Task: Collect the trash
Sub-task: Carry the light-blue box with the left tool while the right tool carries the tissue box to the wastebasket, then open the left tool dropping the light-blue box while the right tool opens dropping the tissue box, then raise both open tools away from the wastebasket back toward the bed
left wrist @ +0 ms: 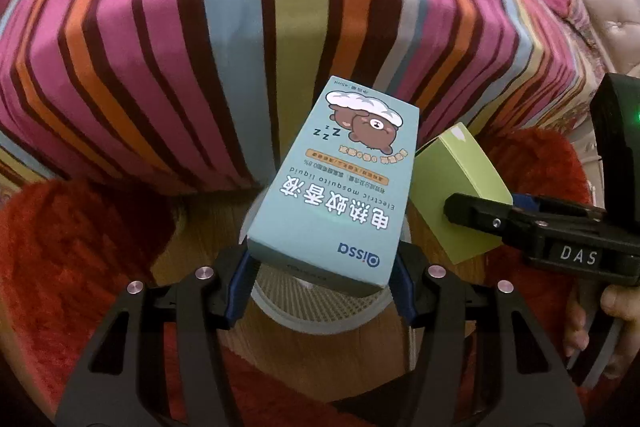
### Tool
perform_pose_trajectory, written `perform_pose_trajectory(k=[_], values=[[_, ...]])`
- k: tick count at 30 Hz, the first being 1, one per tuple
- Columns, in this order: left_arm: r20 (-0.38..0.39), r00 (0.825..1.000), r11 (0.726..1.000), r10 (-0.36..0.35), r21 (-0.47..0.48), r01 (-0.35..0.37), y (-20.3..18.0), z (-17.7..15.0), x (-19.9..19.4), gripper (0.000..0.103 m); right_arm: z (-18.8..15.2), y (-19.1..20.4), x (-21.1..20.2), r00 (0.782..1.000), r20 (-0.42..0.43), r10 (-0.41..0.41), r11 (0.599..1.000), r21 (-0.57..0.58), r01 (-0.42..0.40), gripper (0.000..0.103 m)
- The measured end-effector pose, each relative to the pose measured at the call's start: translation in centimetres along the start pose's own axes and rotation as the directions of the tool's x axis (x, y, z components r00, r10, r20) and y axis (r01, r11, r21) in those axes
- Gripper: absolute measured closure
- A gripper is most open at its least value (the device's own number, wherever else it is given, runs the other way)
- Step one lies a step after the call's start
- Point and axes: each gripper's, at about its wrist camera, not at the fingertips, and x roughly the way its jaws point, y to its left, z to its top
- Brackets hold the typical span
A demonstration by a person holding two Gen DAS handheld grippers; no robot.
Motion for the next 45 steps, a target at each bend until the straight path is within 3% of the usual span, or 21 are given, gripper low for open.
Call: perform_pose_trajectory(k=[5,12,32,34,36,45], values=[[-0.102,0.995,1.0,-0.012,-0.015,0.011,0.1,-0.2,2.4,0.047,0.2,-0.1,2.0,0.997,-0.075,-0.015,0.999,0.03,0.017,0.042],[-0.225,0.974,1.0,-0.008,-0.026,0.002,0.4,-0.6,5.3,0.047,0.5,-0.1,4.5,0.987,-0.152,-0.046,0.997,0.05,0.054,0.042],[-0.4,0.916,0.998,0.004,-0.062,-0.032,1.1,-0.6,9.6,0.045,0.7,-1.8,9.0,0.949,-0.311,-0.057,0.984,0.145,0.106,0.041],[-0.415,0.91,0.997,0.01,-0.07,-0.043,1.2,-0.8,9.7,0.041,0.6,-1.9,9.3,0.943,-0.326,-0.06,0.982,0.148,0.114,0.036],[-0.415,0.91,0.995,0.018,-0.08,-0.056,1.3,-0.7,9.4,0.032,0.6,-1.9,9.4,0.942,-0.329,-0.063,0.981,0.154,0.12,0.028],[-0.392,0.92,0.996,0.026,-0.069,-0.058,1.2,-0.4,8.8,0.032,0.6,-2.2,8.6,0.953,-0.297,-0.063,0.976,0.179,0.121,0.028]])
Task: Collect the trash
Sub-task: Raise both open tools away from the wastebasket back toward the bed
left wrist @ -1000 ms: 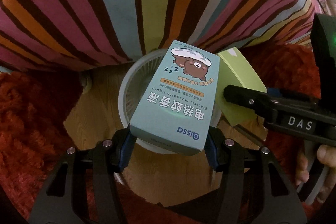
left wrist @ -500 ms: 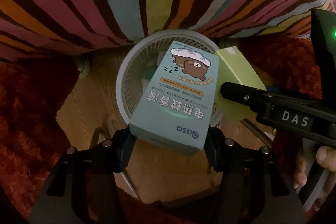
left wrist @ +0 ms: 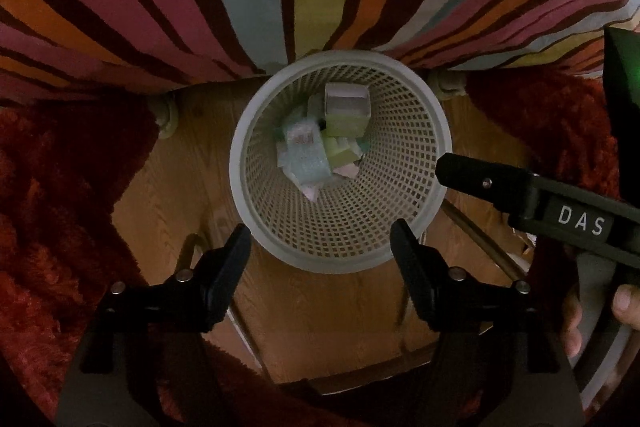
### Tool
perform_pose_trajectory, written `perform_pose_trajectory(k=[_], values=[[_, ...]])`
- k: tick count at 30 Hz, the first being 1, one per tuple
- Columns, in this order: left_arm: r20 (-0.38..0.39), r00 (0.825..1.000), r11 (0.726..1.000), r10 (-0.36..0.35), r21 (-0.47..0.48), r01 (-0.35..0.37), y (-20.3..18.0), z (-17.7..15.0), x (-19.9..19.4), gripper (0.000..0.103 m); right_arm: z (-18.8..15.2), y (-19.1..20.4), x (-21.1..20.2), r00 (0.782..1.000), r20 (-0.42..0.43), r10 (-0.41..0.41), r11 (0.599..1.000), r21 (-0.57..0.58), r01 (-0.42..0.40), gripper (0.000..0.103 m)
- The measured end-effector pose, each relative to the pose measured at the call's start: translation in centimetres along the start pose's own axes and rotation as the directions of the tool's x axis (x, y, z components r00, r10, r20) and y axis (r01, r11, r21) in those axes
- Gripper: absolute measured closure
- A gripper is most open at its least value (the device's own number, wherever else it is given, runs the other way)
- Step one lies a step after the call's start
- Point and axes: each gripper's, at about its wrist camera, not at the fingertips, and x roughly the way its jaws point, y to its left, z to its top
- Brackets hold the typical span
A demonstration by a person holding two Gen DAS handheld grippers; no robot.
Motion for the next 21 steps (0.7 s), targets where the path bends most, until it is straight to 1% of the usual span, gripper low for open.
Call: perform_pose_trajectory(k=[3,8,12,13,15,17,18,19,20,21], values=[[0.026,1.0,1.0,0.005,0.005,-0.005,0.0,-0.1,-0.4,0.032,-0.3,0.1,-0.7,1.0,0.026,0.01,1.0,-0.008,-0.01,0.028],[0.104,0.995,1.0,0.015,0.004,-0.015,0.1,-0.6,-2.1,0.032,-0.9,0.5,-2.6,0.995,0.098,0.034,0.999,-0.039,-0.03,0.028],[0.187,0.982,0.999,0.025,0.024,-0.03,-0.1,-1.1,-4.0,0.032,-1.5,1.3,-4.8,0.984,0.172,0.045,0.994,-0.102,-0.028,0.028],[0.218,0.975,0.999,0.032,0.035,-0.04,-0.3,-1.3,-4.7,0.032,-1.8,1.5,-5.5,0.979,0.198,0.046,0.992,-0.123,-0.022,0.028],[0.272,0.961,0.997,0.04,0.053,-0.057,-0.6,-1.6,-6.2,0.032,-2.2,2.2,-7.2,0.964,0.26,0.055,0.984,-0.177,-0.009,0.028],[0.322,0.946,0.996,0.035,0.06,-0.058,-0.6,-1.8,-7.7,0.032,-2.6,2.9,-9.3,0.938,0.338,0.073,0.974,-0.226,0.005,0.028],[0.344,0.939,0.996,0.033,0.061,-0.058,-0.7,-1.7,-8.2,0.032,-2.7,3.2,-10.4,0.924,0.373,0.082,0.97,-0.243,0.012,0.028],[0.375,0.926,0.997,0.031,0.06,-0.058,-0.7,-1.7,-9.2,0.032,-2.8,3.6,-11.8,0.902,0.421,0.098,0.964,-0.264,0.019,0.028],[0.399,0.917,0.997,0.031,0.058,-0.059,-0.6,-1.6,-10.0,0.032,-2.8,3.8,-12.6,0.888,0.448,0.106,0.961,-0.275,0.024,0.028],[0.423,0.906,0.997,0.032,0.054,-0.06,-0.6,-1.4,-10.8,0.032,-2.7,4.1,-13.8,0.867,0.485,0.113,0.957,-0.288,0.037,0.028]])
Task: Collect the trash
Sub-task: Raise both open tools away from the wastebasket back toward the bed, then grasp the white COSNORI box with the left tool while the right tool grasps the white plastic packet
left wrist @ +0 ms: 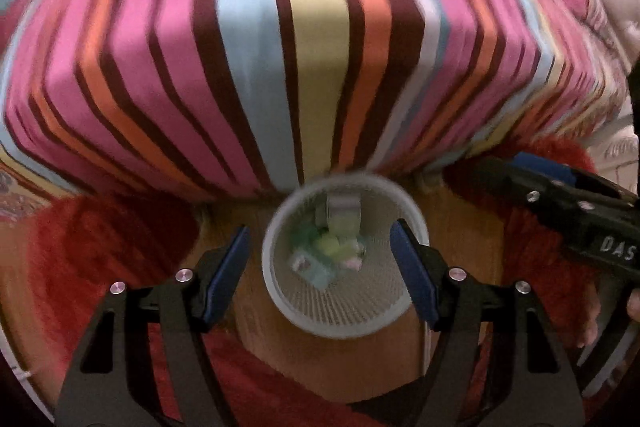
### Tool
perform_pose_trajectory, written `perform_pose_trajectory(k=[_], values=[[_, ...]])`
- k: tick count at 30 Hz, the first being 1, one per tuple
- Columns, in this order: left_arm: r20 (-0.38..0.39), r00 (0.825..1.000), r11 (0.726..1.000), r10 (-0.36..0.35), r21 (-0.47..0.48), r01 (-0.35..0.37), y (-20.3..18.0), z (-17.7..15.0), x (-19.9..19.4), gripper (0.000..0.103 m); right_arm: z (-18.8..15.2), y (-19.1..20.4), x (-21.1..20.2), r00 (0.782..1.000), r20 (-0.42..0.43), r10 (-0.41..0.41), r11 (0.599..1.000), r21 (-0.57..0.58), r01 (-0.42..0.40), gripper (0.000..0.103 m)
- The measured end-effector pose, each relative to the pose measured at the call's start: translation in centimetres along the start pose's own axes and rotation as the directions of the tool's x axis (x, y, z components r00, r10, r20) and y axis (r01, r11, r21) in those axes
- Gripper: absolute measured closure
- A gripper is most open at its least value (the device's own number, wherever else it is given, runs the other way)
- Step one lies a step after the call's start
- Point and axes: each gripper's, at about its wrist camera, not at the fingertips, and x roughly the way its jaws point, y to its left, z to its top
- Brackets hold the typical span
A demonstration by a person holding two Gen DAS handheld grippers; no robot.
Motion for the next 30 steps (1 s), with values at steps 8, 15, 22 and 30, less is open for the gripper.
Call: perform_pose_trajectory(k=[8,15,22,30], values=[[0.147,0.989,1.0,0.013,-0.015,-0.011,0.3,5.0,-3.5,0.032,4.8,-0.9,-3.4,0.978,0.206,-0.017,0.999,-0.023,0.023,0.028],[0.22,0.975,1.0,0.019,-0.007,-0.018,-0.5,9.6,-4.7,0.032,9.3,-2.2,-4.7,0.954,0.3,-0.029,0.999,-0.023,0.038,0.028],[0.28,0.96,1.0,0.009,-0.026,-0.001,-1.0,14.9,-5.2,0.032,13.0,-2.4,-5.0,0.939,0.343,-0.032,0.998,-0.047,0.051,0.028],[0.3,0.954,0.998,0.026,-0.059,-0.008,-0.3,20.3,-4.0,0.032,17.9,-1.0,-3.5,0.936,0.351,-0.015,0.993,-0.107,0.056,0.028]])
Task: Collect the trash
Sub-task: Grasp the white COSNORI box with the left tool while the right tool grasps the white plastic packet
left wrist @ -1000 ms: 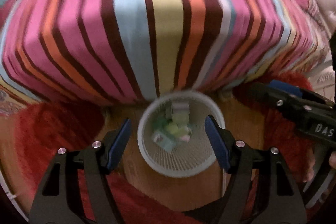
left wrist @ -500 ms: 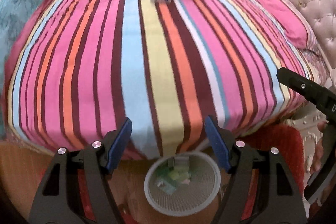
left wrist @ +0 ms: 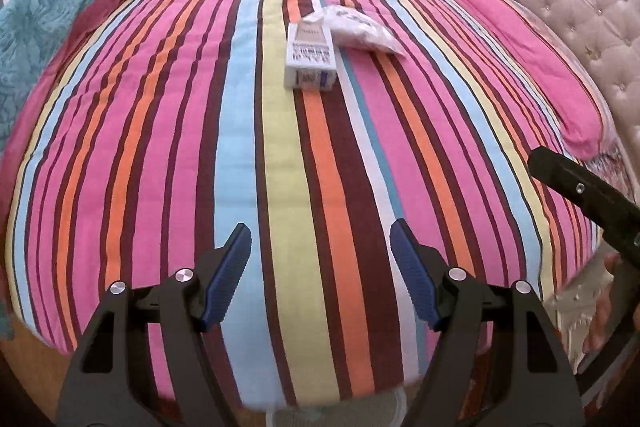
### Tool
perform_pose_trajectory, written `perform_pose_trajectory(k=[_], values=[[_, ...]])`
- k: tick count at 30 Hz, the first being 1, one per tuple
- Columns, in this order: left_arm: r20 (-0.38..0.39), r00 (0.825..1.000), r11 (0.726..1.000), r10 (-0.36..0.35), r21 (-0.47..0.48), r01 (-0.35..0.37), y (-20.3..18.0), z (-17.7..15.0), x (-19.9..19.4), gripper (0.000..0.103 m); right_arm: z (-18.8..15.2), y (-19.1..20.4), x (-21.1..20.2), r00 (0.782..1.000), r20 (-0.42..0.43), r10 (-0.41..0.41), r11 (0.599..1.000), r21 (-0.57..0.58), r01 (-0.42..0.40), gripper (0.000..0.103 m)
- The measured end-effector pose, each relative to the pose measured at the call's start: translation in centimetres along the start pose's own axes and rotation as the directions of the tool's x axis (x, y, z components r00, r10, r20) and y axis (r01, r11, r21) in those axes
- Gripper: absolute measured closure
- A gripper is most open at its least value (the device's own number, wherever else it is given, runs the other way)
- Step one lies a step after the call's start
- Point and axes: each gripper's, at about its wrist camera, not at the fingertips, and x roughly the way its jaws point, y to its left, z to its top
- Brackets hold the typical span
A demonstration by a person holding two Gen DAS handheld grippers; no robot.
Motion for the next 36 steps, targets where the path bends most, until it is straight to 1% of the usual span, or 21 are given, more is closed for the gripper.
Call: perform_pose_trajectory(k=[5,8,10,13,16,21,25,30,32,33,34,36], values=[[0.012,1.0,0.999,0.005,-0.042,-0.004,0.7,3.3,2.2,0.032,3.5,0.9,2.6,1.0,-0.006,0.022,0.998,-0.065,-0.022,0.028],[0.018,1.0,0.998,0.016,-0.061,-0.015,1.1,4.7,3.4,0.032,5.8,1.0,4.4,0.999,-0.015,0.033,0.997,-0.075,-0.034,0.028],[0.016,1.0,0.997,0.01,-0.082,-0.008,1.4,5.7,4.3,0.032,7.0,1.2,5.7,0.999,-0.028,0.038,0.996,-0.08,-0.04,0.028],[0.005,1.0,0.994,-0.003,-0.109,0.004,1.8,7.0,5.7,0.032,8.4,1.2,7.5,0.998,-0.055,0.04,0.995,-0.085,-0.044,0.028],[0.003,1.0,0.993,0.0,-0.115,0.001,1.8,8.2,6.8,0.032,9.8,1.5,9.6,0.996,-0.076,0.036,0.994,-0.102,-0.044,0.028],[-0.006,1.0,0.991,-0.004,-0.133,0.004,2.0,10.1,8.4,0.032,10.9,2.1,12.3,0.993,-0.118,0.02,0.988,-0.149,-0.038,0.028],[-0.006,1.0,0.99,-0.007,-0.139,0.006,2.2,11.4,9.4,0.032,11.6,2.7,13.8,0.991,-0.132,0.013,0.983,-0.182,-0.037,0.028],[-0.024,1.0,0.991,0.011,-0.132,-0.014,2.3,12.4,11.0,0.032,12.8,3.2,16.0,0.988,-0.15,-0.027,0.974,-0.228,-0.008,0.028],[-0.03,0.999,0.99,0.019,-0.136,-0.023,2.3,12.7,11.5,0.032,13.2,3.1,17.0,0.986,-0.164,-0.039,0.974,-0.226,0.001,0.028],[-0.032,0.999,0.99,0.023,-0.137,-0.027,2.3,12.9,11.7,0.032,13.3,3.0,17.4,0.984,-0.175,-0.031,0.976,-0.218,-0.008,0.028],[-0.033,0.999,0.99,0.031,-0.136,-0.035,2.3,13.1,12.0,0.032,13.4,3.0,17.7,0.983,-0.184,-0.021,0.977,-0.21,-0.018,0.024],[-0.034,0.998,0.991,0.048,-0.127,-0.052,2.1,13.4,12.4,0.032,13.5,2.9,18.6,0.979,-0.2,-0.031,0.98,-0.198,-0.01,0.016]])
